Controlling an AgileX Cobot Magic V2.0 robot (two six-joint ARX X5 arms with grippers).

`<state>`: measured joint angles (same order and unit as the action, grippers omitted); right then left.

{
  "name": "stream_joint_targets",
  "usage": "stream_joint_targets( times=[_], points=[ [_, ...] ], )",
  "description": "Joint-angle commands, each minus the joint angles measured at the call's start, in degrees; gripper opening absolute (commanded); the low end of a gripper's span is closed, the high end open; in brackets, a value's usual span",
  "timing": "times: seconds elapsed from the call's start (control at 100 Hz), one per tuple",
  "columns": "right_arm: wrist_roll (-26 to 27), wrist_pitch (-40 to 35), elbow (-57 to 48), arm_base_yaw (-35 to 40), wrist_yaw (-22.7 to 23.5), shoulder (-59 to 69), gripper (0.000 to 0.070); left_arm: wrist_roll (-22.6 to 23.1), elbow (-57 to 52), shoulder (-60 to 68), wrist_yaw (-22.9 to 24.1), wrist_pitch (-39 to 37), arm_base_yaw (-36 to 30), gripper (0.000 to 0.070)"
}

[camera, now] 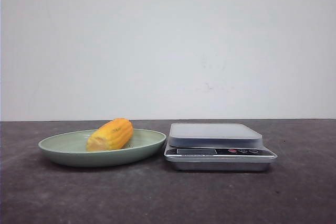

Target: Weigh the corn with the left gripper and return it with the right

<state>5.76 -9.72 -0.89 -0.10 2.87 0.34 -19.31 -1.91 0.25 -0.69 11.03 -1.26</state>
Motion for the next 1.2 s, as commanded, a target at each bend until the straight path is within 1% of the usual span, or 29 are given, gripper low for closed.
stream_joint_targets(
  times=[0.0,0.12,0.19,0.23,0.31,0.42,0.44,0.46,0.48,0.51,0.53,0.55,0.57,0.59,0.62,0.68,0.7,0.72,0.74,0.91,1.05,1.101,1.191],
  points=[
    [4.46,0.33,-1.44,0.00,0.13,-0.11,0.0000,-3.10,-0.52,0.13,-1.38,1.90,-0.04,0.0005],
    [7.30,0.61,-6.08,0.02,0.13,0.68,0.0000,-6.49,-3.72,1.62,-1.57,2.05,-0.04,0.0006],
    [11.65,-0.57,-10.49,0.02,0.37,2.01,0.0000,-8.00,-6.97,3.78,-2.12,1.36,-0.04,0.0006],
    [12.94,-1.31,-13.40,0.02,0.35,3.34,0.0000,-8.26,-9.35,5.53,-2.75,1.11,-0.04,0.0006],
    [13.11,-2.36,-19.30,0.02,1.49,7.30,0.0000,-7.61,-15.52,10.43,-4.04,1.36,-0.04,0.0006],
    [11.98,-5.20,-27.71,0.02,3.21,13.79,0.0000,-4.57,-25.75,18.53,-6.82,1.95,-0.04,0.0007],
    [11.54,-5.46,-29.14,0.02,3.69,14.88,0.0000,-3.96,-27.76,20.06,-7.30,2.27,-0.04,0.0020],
    [11.32,-5.57,-30.51,0.02,4.15,15.91,0.0000,-3.52,-29.75,21.55,-7.63,2.71,-0.04,0.0051],
    [11.30,-5.57,-31.85,0.02,4.76,16.87,0.0000,-3.23,-31.71,22.97,-8.00,3.17,-0.04,0.0097],
    [11.41,-5.60,-33.77,0.02,5.64,18.27,0.0003,-3.21,-34.56,25.03,-8.57,3.82,-0.04,0.0196],
    [11.39,-5.62,-35.08,0.02,6.43,19.15,0.0018,-3.23,-36.39,26.32,-8.98,4.33,-0.04,0.0273],
    [11.39,-5.68,-36.33,0.02,7.08,19.98,0.0049,-3.23,-38.16,27.58,-9.55,4.83,-0.04,0.0348],
    [11.39,-5.79,-37.57,0.02,7.65,20.79,0.0099,-3.19,-39.87,28.83,-10.21,5.35,-0.04,0.0410],
    [11.39,-5.86,-38.80,0.02,8.00,21.59,0.0159,-3.17,-41.48,29.97,-10.86,5.92,-0.04,0.0452],
    [11.39,-6.05,-40.57,0.02,8.41,22.82,0.0266,-3.13,-43.85,31.56,-11.98,6.88,-0.04,0.0473],
    [11.34,-7.06,-43.91,0.02,9.70,25.07,0.0481,-2.36,-48.19,34.38,-14.25,9.07,-0.07,0.0473],
    [11.37,-7.67,-45.03,0.02,10.12,25.73,0.0537,-2.08,-49.48,35.21,-14.84,9.81,-0.11,0.0473],
    [11.37,-8.37,-46.10,0.02,10.60,26.38,0.0571,-1.81,-50.71,36.00,-15.21,10.58,-0.20,0.0473],
    [11.37,-9.01,-47.15,0.02,11.02,27.06,0.0581,-1.49,-51.91,36.76,-15.61,11.37,-0.35,0.0473],
    [10.38,-13.77,-54.34,0.09,15.26,31.36,0.0581,1.75,-59.23,43.23,-15.91,15.65,-3.69,0.0474],
    [9.16,-18.03,-59.60,0.55,15.82,33.86,0.0580,2.49,-61.55,49.33,-15.41,16.33,-9.31,0.0476],
    [8.48,-19.34,-61.24,0.83,15.80,34.56,0.0580,3.30,-61.55,51.82,-13.64,16.04,-11.89,0.0476],
    [8.07,-20.90,-63.56,1.31,16.00,35.39,0.0581,5.55,-61.55,56.89,-7.67,16.09,-16.74,0.0476]
  ],
)
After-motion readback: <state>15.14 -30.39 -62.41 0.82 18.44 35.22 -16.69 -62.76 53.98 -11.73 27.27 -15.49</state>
